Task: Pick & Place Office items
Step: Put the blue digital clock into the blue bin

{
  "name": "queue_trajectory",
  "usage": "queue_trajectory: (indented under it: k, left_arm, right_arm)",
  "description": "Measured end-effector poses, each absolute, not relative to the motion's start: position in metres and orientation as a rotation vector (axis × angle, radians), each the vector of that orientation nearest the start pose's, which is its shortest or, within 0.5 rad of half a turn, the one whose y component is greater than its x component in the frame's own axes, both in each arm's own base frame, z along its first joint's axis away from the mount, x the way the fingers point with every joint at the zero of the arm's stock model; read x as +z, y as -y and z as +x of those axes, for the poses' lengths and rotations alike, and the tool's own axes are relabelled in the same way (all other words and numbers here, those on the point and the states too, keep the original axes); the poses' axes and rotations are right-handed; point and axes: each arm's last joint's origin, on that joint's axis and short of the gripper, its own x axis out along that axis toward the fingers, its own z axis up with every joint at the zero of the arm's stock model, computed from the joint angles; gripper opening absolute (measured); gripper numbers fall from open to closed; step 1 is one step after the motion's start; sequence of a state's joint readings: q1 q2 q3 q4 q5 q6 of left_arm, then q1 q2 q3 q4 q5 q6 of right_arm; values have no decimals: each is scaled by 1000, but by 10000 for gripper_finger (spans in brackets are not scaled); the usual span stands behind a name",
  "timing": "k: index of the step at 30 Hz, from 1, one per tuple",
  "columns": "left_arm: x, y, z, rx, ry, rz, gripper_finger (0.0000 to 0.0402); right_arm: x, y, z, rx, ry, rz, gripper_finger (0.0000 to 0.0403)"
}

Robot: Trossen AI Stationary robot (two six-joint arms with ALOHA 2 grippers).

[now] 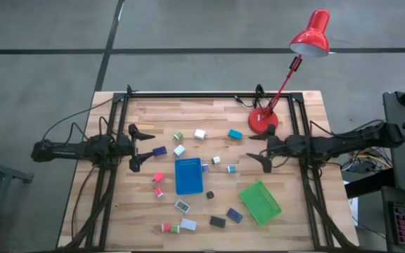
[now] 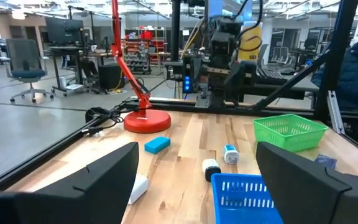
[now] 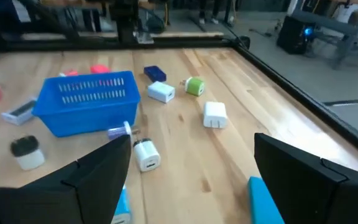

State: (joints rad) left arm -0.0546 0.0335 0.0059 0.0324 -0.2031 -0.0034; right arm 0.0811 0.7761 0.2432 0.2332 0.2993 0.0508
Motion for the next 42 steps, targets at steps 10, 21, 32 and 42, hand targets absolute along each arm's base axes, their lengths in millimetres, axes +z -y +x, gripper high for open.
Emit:
queue_trajectory:
  k: [10,21,32,42]
  left_arm:
    - [158,-1,105,165,-92,9,333]
    - [151,-1,109,183,-171,14,333]
    - [150,-1,110,187,-183,5,333]
    - [149,-1,111,201,-192,4,333]
  right_arm:
    - [189,10,216,-290,-540,-124,334]
    - [175,42,228,-326,-691,-89,334]
    - [175,65,225,-308,-702,-7,334]
    - [166,75,242,-276,-805,-10,334]
